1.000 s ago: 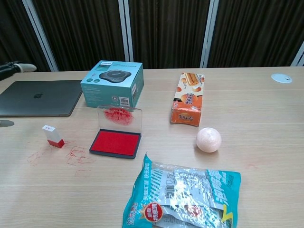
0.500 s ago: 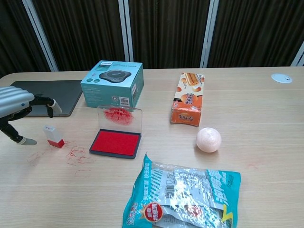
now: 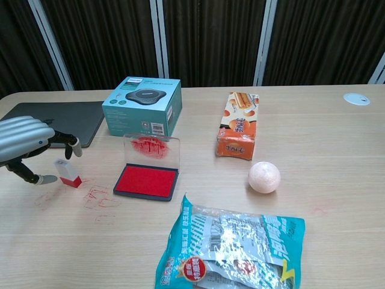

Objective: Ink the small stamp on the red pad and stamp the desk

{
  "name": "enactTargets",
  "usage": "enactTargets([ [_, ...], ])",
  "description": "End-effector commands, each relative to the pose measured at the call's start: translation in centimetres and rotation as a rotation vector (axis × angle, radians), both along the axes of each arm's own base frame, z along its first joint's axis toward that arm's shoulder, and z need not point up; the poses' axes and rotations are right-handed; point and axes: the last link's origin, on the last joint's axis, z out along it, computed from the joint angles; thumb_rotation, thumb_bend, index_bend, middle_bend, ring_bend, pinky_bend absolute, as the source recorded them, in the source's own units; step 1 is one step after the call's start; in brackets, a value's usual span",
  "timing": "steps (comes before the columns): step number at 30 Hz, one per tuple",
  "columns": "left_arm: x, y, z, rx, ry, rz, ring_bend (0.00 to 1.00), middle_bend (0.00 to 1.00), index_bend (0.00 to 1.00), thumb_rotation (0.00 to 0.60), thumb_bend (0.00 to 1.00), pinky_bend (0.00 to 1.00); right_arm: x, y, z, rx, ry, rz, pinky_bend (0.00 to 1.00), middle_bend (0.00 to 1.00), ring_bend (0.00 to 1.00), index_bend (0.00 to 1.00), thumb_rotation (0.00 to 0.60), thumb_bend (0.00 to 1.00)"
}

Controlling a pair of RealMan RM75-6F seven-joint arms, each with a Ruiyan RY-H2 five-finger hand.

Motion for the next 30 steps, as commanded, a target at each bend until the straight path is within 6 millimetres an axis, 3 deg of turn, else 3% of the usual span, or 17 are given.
enactTargets([
  [1,-0.2,0.0,-0.1,0.003,0.019,-0.016,0.83,0.41,0.34,0.6,0.27,0.9,-0.1,0.0,0.0,0.001,0.002,-0.003,0.0,0.0,0.0,0.0,0.6,0.0],
  [24,-0.2,1.0,-0.7,0.012,0.069,-0.067,0.83,0.45,0.39,0.6,0.28,0.9,-0.3,-0.2,-0.3,0.004,0.007,-0.014,0.0,0.0,0.0,0.0,0.6,0.0],
  [30,-0.3,1.2,-0.6,0.014,0.075,-0.07,0.83,0.46,0.45,0.6,0.29,0.9,-0.3,-0.2,-0.2,0.002,0.005,-0.014,0.0,0.0,0.0,0.0,0.6,0.0],
])
